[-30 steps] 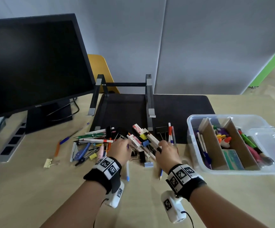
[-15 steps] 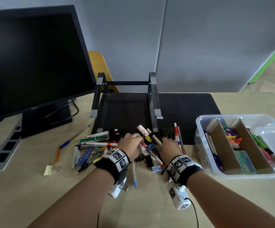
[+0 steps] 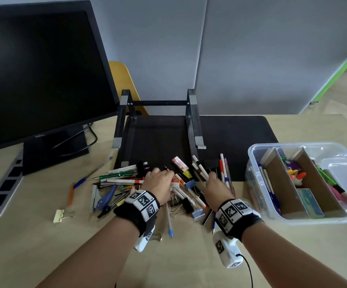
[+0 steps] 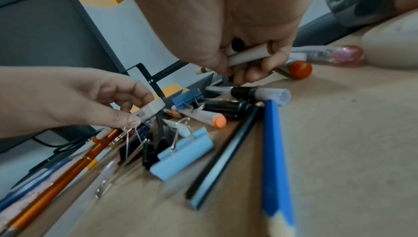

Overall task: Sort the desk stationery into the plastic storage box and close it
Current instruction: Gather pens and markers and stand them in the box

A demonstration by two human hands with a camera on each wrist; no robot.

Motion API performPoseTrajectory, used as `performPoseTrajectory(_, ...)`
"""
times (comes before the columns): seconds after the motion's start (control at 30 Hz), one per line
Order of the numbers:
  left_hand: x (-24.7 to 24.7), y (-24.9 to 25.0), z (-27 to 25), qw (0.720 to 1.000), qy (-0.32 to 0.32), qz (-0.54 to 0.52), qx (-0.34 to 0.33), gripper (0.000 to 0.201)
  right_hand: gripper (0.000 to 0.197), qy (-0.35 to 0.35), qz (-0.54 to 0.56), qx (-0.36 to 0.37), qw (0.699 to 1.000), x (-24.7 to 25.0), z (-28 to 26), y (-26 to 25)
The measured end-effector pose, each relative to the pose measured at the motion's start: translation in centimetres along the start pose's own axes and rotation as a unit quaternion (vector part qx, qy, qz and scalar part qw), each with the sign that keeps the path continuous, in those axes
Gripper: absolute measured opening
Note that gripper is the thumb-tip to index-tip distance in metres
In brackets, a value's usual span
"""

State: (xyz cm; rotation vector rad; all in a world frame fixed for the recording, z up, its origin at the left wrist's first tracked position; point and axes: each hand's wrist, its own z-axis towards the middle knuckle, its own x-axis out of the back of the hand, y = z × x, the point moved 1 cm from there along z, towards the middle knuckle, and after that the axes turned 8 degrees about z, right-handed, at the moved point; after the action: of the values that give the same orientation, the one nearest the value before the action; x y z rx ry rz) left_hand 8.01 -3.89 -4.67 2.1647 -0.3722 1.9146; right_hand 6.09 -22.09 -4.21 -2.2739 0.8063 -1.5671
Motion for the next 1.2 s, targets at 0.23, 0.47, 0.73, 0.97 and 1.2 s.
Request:
performPoseTrajectory(0.23,0.3,-0.6,-0.8,0.996,-0.031,0.047,0.069,0.028,0.018,0.002,0.007,-0.009,1.000,0.3,-0.8,0.8)
performPoseTrajectory(0.47,0.4,-0.3,-0.8,0.997,-0.025,0.024,0.071,0.038,0.007,0.002,0.061,-0.010,0.998,0.6,-1.8,1.1)
performPoseTrajectory(0.73,0.8,-0.3,-0.6,0.996,-0.049,0.031,0.072,0.022,0.007,-0.009,0.059,-0.019,0.998,1.0,-2.5,0.8)
performPoseTrajectory(0.97,1.3,0.0,-0.9,0.995,-0.019,-0.091,0.045,0.031,0.005,-0.014,0.073,-0.018,0.997,1.8,-3.4,0.3)
performPoseTrajectory(1.2,4.8,2.4,-1.0,0.986,-0.022,-0.162,0.029,0.028,0.039,0.036,0.109,0.037,0.993,4.9,-5.7,-0.2)
